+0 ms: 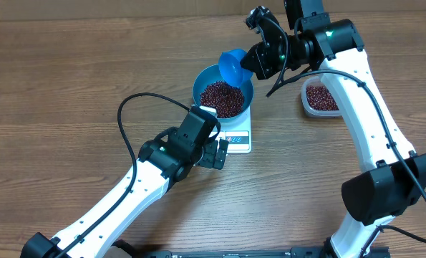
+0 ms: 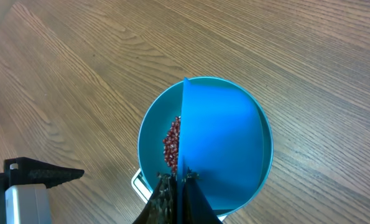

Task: Scoop item into bowl and weigh 150g on scale
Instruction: 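Lower the scoop into the bowl and shake out remaining beans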

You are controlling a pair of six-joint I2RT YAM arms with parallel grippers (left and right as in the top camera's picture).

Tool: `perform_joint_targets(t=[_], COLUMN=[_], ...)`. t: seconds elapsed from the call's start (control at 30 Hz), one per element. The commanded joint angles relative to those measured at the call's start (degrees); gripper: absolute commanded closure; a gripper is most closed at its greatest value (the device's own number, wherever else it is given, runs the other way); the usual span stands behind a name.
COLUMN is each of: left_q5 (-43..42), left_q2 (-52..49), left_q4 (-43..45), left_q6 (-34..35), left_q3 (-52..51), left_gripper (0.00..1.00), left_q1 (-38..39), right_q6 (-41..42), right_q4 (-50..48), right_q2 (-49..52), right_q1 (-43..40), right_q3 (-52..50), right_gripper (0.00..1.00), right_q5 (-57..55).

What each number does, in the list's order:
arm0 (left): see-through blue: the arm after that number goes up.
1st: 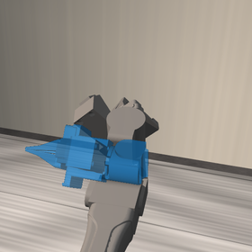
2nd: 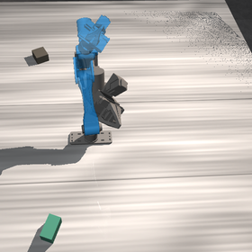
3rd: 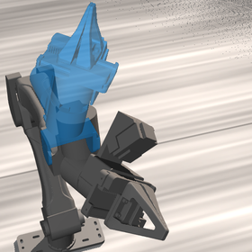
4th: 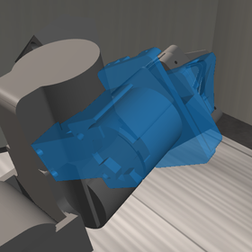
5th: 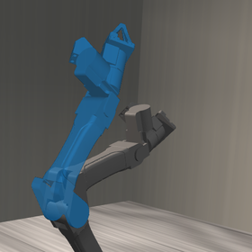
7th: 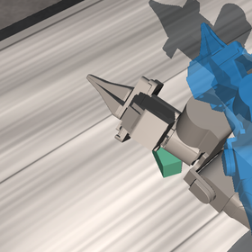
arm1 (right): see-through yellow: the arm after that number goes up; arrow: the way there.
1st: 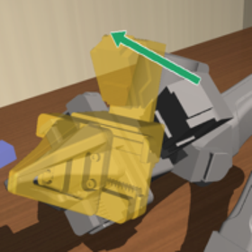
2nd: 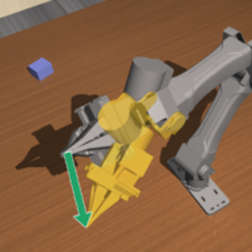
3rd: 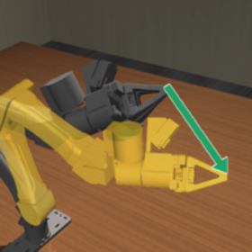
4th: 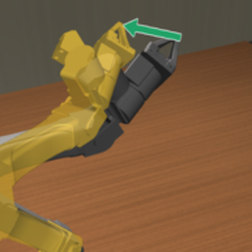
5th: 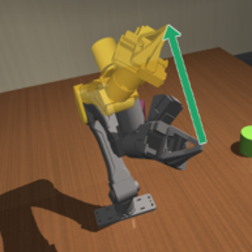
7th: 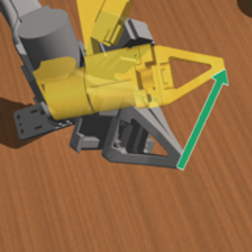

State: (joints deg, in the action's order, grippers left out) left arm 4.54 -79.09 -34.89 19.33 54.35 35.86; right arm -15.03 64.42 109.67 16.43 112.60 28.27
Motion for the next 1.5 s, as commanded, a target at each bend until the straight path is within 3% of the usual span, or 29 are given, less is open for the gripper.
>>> perform_joint_targets(t=[0.0,0.33,0.97,1.47], left_q5=[0.37,0.37,0.37,0.37], left_q2=[0.33,0.33,0.33,0.33], left_q4=[0.00,0.00,0.00,0.00], left_q6=[-0.92,-0.92,-0.92,-0.92], left_q3=[-0.66,-0.66,-0.66,-0.66], left_gripper=[0.00,0.00,0.00,0.00], left_q1=[-0.22,-0.22,-0.22,-0.22], right_q6=[0.02,-5.31,-13.66,-13.77], right_q4=[-0.37,-4.42,-7.02,-3.78], right_q2=[-2.08,-2.08,3.80,6.19], right_q1=[1.95,8.39,9.44,9.44], right_q3=[-1.11,-5.16,-6.91,-6.91], right_gripper=[0.96,0.96,0.96,0.96], right_q5=[-2.93,-13.07,-13.27,-13.25])
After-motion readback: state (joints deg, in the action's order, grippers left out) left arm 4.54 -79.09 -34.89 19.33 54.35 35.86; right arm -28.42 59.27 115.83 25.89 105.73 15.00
